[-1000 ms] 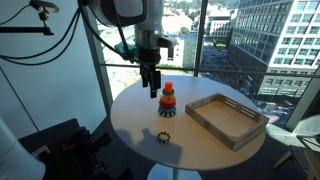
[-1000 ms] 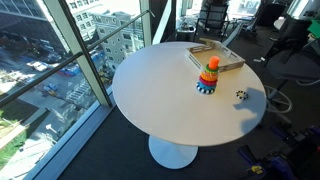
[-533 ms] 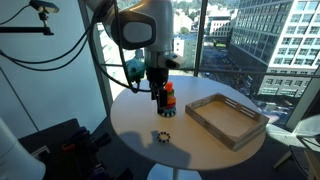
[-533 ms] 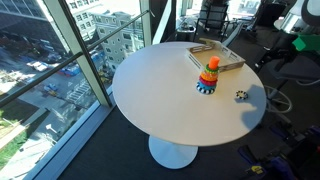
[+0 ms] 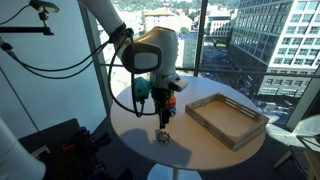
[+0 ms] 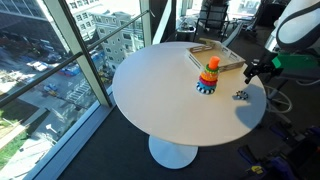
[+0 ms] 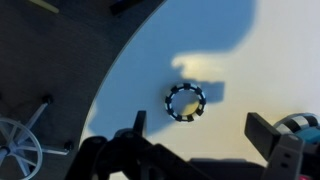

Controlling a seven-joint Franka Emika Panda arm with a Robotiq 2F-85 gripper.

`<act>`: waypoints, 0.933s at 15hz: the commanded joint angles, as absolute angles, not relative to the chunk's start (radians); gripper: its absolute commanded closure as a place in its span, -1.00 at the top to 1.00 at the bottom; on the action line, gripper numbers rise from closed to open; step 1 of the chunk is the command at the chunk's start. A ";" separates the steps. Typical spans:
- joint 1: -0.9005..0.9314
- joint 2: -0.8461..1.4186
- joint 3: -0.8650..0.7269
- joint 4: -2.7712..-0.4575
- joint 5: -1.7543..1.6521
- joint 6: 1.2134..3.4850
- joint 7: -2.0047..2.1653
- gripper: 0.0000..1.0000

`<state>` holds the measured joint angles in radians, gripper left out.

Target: Pick up the black and white striped ring from the table and hang it on the rings stacking stand

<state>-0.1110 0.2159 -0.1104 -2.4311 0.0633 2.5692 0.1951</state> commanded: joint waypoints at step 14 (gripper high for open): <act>-0.062 0.502 -0.156 -2.267 0.079 2.642 0.332 1.00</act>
